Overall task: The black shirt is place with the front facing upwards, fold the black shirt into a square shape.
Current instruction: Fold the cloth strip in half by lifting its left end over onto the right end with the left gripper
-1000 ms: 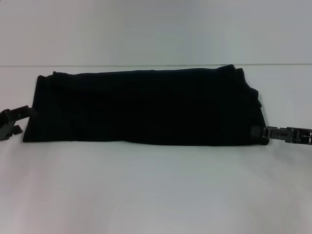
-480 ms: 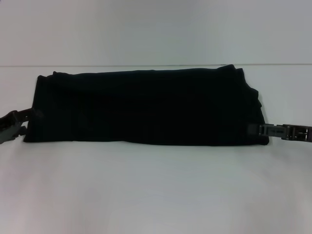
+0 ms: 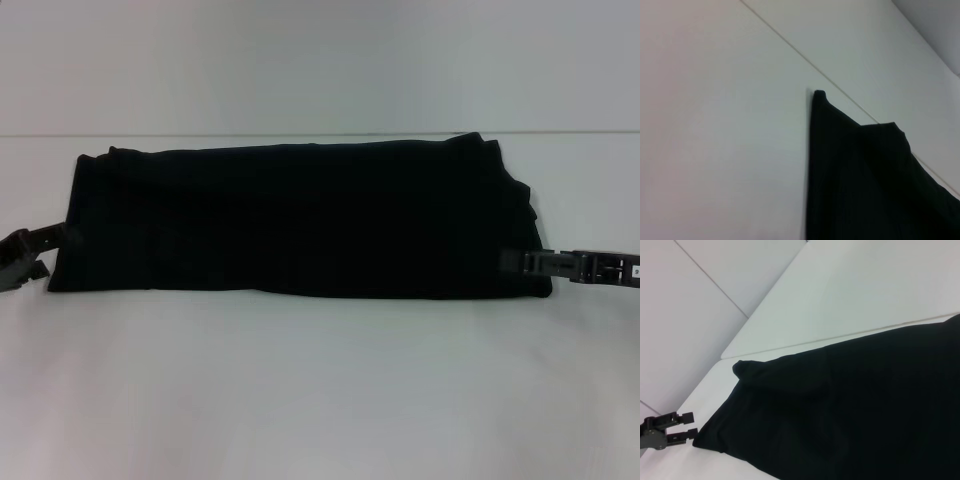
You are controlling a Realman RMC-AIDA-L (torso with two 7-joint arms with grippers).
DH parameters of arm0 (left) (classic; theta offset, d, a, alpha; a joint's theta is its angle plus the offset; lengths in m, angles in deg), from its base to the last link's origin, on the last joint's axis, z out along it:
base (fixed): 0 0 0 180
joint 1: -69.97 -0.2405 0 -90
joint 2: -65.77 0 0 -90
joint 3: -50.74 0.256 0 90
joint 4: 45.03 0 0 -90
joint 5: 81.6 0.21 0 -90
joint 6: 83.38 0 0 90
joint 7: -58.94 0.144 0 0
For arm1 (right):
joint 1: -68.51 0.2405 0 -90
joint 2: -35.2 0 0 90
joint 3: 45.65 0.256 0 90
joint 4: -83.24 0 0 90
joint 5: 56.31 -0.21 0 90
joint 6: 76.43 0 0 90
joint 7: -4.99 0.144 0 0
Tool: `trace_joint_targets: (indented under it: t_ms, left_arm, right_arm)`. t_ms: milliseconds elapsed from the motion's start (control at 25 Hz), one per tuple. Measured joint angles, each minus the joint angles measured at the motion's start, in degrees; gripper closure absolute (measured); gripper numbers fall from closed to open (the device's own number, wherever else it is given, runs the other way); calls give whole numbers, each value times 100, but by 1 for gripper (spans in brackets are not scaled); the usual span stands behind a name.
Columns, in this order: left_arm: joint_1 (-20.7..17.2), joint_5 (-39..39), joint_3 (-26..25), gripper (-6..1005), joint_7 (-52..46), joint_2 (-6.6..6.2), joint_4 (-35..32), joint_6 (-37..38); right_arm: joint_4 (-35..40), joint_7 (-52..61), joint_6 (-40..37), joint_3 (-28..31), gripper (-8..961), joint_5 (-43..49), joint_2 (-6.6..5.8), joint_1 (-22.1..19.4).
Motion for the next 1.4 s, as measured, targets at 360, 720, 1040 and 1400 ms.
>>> trace_joint_targets:
  t_ms: [360, 720, 1040, 1400]
  left_arm:
    - [29, 25, 50, 169, 3, 10, 35, 32]
    - [78, 27, 269, 170, 5, 22, 41, 38]
    - [85, 92, 315, 251, -31, 16, 15, -42]
    - [87, 167, 328, 590, 63, 31, -20, -240]
  right_arm:
    - [0, 1, -1, -10, 12, 0, 7, 20]
    - [0, 19, -18, 1, 12, -1, 11, 58]
    - [0, 30, -42, 31, 12, -1, 15, 70]
    - [10, 31, -54, 32, 12, -6, 15, 70]
